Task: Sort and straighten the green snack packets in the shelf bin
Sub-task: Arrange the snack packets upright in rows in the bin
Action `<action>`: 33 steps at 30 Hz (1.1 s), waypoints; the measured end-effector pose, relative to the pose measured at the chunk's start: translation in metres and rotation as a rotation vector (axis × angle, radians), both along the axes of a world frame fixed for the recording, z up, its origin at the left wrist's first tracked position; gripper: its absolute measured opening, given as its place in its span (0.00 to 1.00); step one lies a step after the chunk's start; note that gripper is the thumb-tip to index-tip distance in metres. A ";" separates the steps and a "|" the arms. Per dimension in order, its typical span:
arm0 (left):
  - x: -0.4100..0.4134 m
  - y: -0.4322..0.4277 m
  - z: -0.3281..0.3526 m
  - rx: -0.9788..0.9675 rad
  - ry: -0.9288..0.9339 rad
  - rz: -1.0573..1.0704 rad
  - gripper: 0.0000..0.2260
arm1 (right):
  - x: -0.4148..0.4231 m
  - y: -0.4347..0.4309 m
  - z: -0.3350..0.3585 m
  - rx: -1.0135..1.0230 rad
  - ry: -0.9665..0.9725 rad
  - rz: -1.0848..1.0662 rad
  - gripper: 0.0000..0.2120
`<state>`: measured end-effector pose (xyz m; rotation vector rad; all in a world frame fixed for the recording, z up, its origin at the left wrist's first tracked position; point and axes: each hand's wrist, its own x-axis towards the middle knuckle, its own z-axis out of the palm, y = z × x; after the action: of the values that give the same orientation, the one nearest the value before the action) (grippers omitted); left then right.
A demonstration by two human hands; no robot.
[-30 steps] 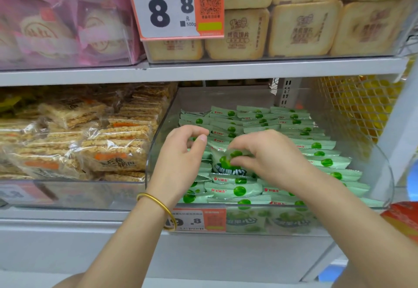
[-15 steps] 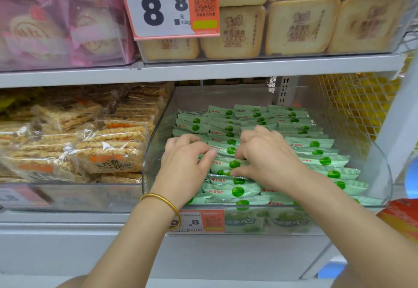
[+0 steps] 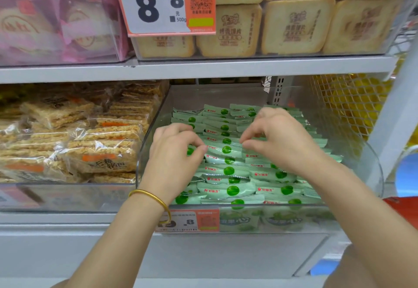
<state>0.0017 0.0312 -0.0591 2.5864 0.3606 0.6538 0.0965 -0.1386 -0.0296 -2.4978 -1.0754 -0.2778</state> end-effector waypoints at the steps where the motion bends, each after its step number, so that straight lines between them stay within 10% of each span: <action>1: 0.002 0.002 0.000 0.013 -0.011 -0.001 0.05 | 0.003 0.000 0.002 0.009 0.004 -0.019 0.04; 16: 0.019 0.007 -0.002 0.053 0.298 -0.073 0.18 | 0.005 0.034 -0.021 -0.161 -0.052 0.063 0.07; 26: 0.016 0.006 -0.002 -0.095 0.132 -0.144 0.35 | 0.005 0.027 -0.015 0.313 0.137 0.128 0.03; 33: 0.008 -0.007 0.012 -0.586 -0.182 -0.304 0.25 | 0.000 0.018 -0.006 0.753 0.348 0.123 0.05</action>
<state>0.0094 0.0244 -0.0473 1.9524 0.0747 0.5643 0.0968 -0.1209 -0.0358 -1.7203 -0.7807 -0.1598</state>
